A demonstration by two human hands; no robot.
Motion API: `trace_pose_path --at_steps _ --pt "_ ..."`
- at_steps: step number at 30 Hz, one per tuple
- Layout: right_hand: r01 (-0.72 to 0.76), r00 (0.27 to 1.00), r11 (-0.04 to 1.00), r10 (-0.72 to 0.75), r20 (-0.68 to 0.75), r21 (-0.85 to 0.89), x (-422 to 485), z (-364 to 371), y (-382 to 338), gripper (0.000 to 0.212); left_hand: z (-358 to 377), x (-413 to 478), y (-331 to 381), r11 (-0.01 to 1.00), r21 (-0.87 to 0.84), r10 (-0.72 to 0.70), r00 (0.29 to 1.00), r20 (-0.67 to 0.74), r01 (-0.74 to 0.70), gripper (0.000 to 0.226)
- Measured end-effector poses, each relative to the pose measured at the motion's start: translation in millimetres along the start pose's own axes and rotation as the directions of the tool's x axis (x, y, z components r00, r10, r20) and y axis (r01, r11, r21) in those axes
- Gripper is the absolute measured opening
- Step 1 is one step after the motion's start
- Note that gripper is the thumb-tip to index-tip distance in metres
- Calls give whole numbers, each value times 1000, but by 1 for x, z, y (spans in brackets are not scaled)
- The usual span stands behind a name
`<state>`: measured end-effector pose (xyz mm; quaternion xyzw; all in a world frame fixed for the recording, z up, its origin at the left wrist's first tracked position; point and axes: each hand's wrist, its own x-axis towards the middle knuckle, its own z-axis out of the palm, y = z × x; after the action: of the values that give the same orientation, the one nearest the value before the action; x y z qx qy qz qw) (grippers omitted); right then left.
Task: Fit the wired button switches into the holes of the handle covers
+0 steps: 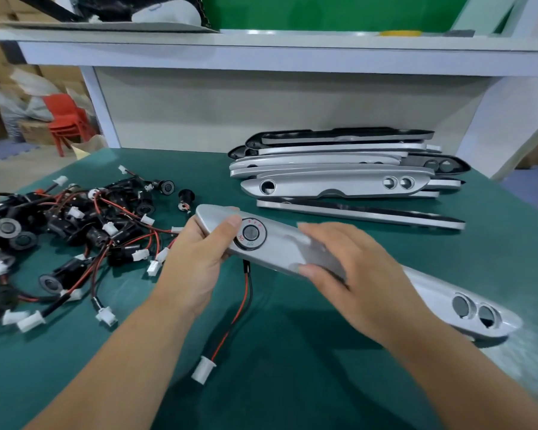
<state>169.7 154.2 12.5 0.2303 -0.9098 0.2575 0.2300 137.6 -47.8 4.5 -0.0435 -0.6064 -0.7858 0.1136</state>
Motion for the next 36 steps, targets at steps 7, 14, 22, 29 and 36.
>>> trace_pose_path --at_steps 7,14,22,29,36 --pt "-35 992 995 23 126 91 40 22 -34 37 -5 -5 1 999 41 -35 999 4 34 27" --pt "-17 998 997 12 55 79 38 21 -34 32 -18 -1 7 976 206 -90 988 127 62 51" --pt "-348 880 936 344 328 -49 37 8 -19 57 -18 -6 8 937 329 -176 973 152 118 26" --pt "-318 889 919 375 263 -233 40 15 -25 54 -17 -7 4 888 453 -129 988 86 77 12" --pt "-273 931 933 318 180 -235 37 18 -24 57 -15 -11 6 931 343 -180 974 138 123 22"
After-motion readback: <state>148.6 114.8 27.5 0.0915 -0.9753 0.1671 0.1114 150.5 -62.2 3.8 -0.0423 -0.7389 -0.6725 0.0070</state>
